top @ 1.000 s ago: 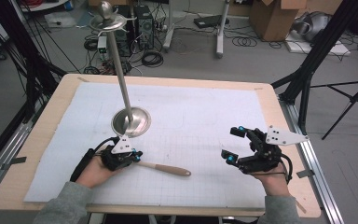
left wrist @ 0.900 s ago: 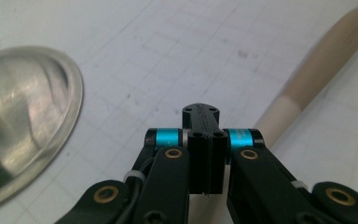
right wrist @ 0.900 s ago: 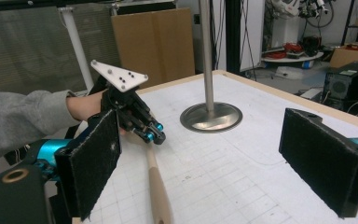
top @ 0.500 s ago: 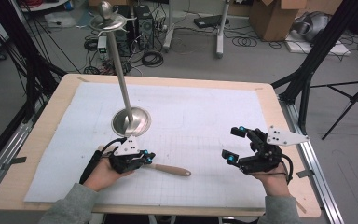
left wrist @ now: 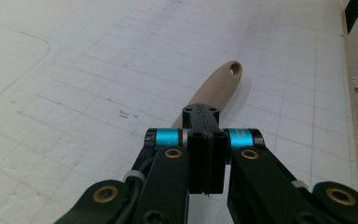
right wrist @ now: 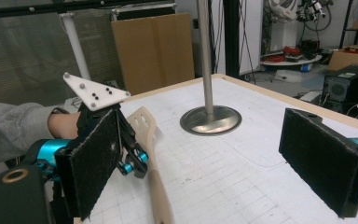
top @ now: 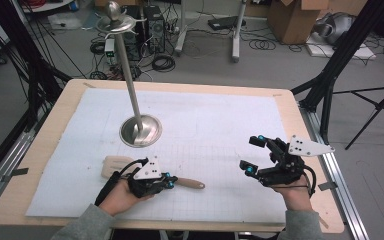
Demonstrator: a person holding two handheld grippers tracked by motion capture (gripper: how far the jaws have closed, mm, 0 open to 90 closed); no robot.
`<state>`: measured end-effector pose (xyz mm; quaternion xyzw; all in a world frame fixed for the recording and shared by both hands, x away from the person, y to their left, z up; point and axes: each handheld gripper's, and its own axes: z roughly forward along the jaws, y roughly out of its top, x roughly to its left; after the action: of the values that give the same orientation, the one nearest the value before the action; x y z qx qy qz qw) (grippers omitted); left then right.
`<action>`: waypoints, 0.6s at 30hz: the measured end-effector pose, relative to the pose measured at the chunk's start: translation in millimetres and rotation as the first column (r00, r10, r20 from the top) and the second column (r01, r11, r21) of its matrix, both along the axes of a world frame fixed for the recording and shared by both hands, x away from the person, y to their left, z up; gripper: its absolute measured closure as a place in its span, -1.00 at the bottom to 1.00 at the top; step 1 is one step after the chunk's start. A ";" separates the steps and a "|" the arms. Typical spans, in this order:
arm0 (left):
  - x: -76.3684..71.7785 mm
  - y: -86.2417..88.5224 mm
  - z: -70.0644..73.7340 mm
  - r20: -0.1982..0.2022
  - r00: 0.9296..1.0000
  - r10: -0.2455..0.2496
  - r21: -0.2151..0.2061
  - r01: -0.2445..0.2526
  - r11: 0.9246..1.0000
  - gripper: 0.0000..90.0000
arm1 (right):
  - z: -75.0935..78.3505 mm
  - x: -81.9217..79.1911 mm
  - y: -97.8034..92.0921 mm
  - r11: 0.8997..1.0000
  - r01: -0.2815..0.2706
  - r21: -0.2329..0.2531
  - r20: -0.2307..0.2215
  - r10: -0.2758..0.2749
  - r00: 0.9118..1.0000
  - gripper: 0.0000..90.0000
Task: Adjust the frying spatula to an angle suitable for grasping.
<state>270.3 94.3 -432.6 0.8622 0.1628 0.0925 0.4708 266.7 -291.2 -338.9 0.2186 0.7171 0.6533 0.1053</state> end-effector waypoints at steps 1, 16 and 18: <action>-0.3 -1.5 -1.0 -0.005 1.000 -0.003 0.002 0.003 1.000 1.00 | 0.1 -0.3 -0.2 1.000 0.000 0.000 -0.003 0.000 1.000 -0.74; 4.6 -9.4 -13.6 0.000 1.000 -0.011 0.063 0.011 0.998 1.00 | -1.6 0.4 -1.9 1.000 0.005 0.002 -0.008 -0.005 1.000 -0.74; 5.6 -9.6 -13.7 0.020 1.000 -0.015 0.073 0.014 0.997 0.99 | -1.8 0.4 -1.9 1.000 0.005 0.002 -0.007 -0.005 1.000 -0.74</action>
<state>275.9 84.6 -446.2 0.8788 0.1482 0.1040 0.4414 267.2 -293.1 -340.7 0.2227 0.7162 0.6532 0.1042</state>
